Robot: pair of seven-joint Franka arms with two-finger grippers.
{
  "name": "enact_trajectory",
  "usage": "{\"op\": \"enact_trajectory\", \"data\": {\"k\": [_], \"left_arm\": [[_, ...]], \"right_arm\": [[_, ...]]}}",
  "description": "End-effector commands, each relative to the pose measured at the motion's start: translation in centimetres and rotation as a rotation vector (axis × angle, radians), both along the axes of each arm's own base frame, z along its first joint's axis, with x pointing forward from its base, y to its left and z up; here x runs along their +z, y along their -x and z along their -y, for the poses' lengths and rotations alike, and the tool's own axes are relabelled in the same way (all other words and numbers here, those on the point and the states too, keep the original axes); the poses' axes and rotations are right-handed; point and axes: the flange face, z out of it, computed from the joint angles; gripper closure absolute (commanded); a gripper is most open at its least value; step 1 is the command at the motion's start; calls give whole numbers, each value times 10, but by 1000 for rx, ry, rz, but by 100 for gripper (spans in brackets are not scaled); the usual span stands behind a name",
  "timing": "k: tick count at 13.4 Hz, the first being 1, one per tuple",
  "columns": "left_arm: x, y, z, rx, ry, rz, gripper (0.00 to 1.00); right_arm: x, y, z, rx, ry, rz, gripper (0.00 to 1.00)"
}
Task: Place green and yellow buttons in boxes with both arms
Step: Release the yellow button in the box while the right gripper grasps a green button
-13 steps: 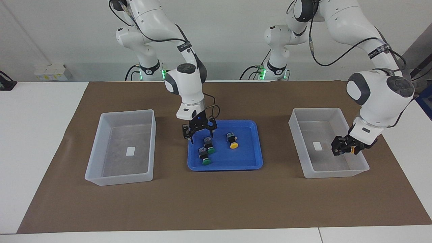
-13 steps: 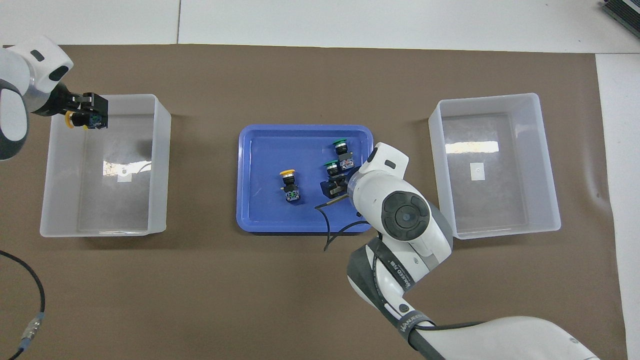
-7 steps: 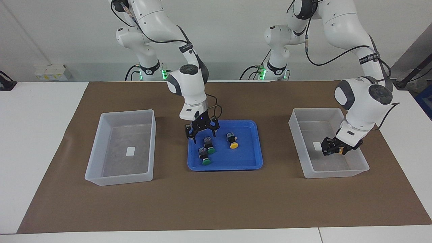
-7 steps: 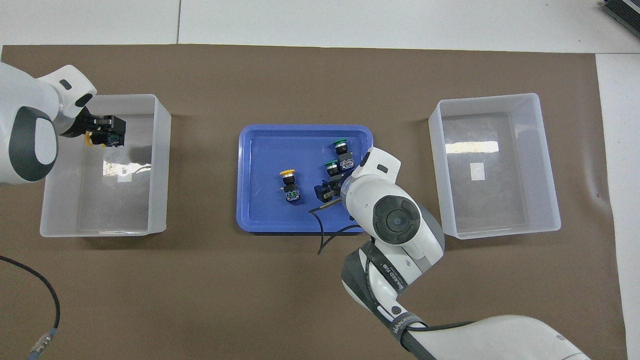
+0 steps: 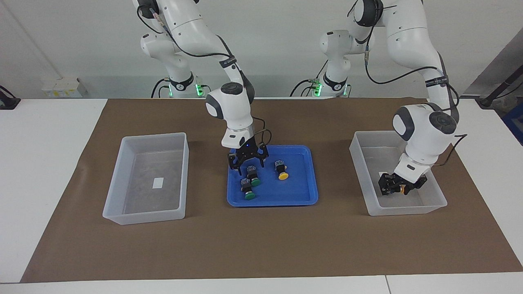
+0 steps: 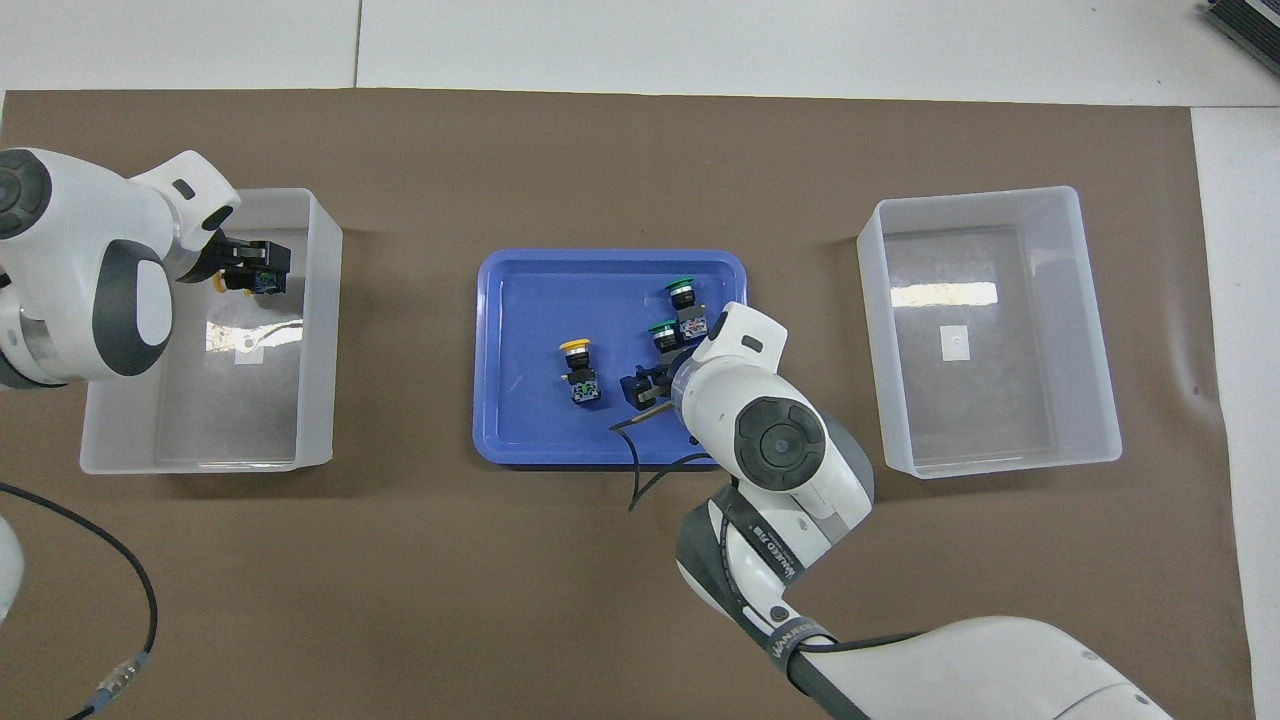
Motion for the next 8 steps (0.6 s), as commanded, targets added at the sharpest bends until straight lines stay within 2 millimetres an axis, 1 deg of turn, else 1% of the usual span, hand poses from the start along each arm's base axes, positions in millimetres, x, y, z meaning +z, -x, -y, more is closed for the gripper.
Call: {"op": "enact_trajectory", "data": {"k": [1, 2, 3, 4, 5, 6, 7, 8], "left_arm": [[-6, 7, 0, 1, 7, 20, 53], [-4, 6, -2, -2, 5, 23, 38], [-3, 5, -3, -2, 5, 26, 22], [-3, 5, -4, -3, 3, 26, 11], [0, 3, -1, -6, 4, 30, 5], [1, 2, -1, -6, 4, 33, 0], [5, -1, 0, -9, 2, 38, 0], [9, -4, 0, -9, 2, 41, 0]], "right_arm": [[-4, 0, 0, -9, -6, 17, 20], [-6, 2, -2, -6, -5, 14, 27], [-6, 2, -2, -4, -4, 13, 36], [-7, 3, -2, -4, -3, 12, 51], [-7, 4, -2, -4, -2, 10, 65], [-7, 3, -1, 1, 2, 15, 92], [-7, 3, 0, 16, 15, 23, 100], [-1, 0, 3, 13, 14, 33, 100]]}}
